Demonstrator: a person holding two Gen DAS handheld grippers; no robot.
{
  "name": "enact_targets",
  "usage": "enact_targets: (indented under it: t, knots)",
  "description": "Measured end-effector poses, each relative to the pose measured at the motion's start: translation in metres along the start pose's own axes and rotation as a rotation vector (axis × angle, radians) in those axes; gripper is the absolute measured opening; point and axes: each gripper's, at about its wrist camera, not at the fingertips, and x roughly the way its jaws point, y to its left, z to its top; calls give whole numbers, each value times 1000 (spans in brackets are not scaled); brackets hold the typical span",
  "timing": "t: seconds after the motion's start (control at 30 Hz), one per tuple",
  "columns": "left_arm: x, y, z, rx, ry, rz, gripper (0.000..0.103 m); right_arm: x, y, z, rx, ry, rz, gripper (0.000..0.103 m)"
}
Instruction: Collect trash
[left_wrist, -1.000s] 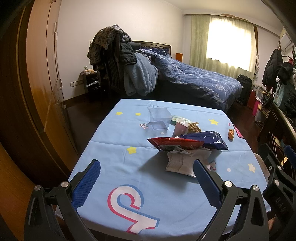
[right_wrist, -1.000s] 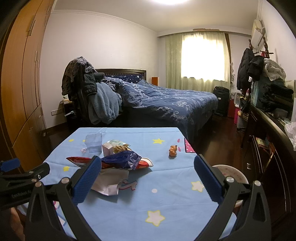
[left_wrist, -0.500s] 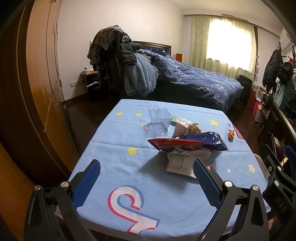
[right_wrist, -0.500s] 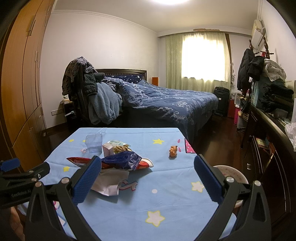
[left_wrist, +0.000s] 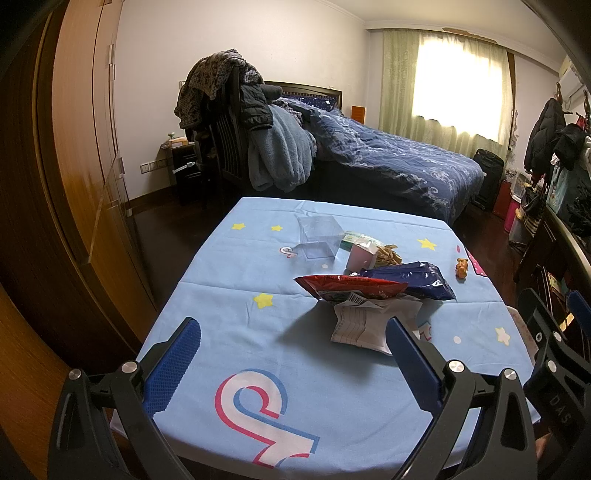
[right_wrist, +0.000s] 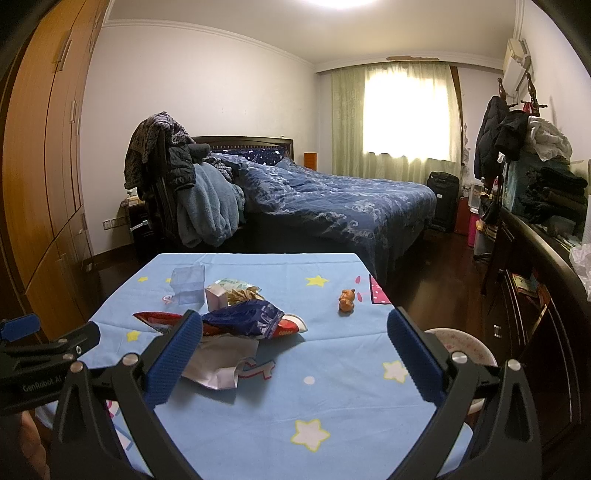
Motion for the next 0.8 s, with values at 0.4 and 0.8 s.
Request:
enact_targets:
  t: [0.4, 0.8]
  knots:
    - [0, 0, 0, 0, 0, 1, 100, 0, 0, 0, 0, 0, 1, 100]
    - [2, 3, 2, -1, 8, 1, 100, 4, 0, -5, 1, 4, -2, 100]
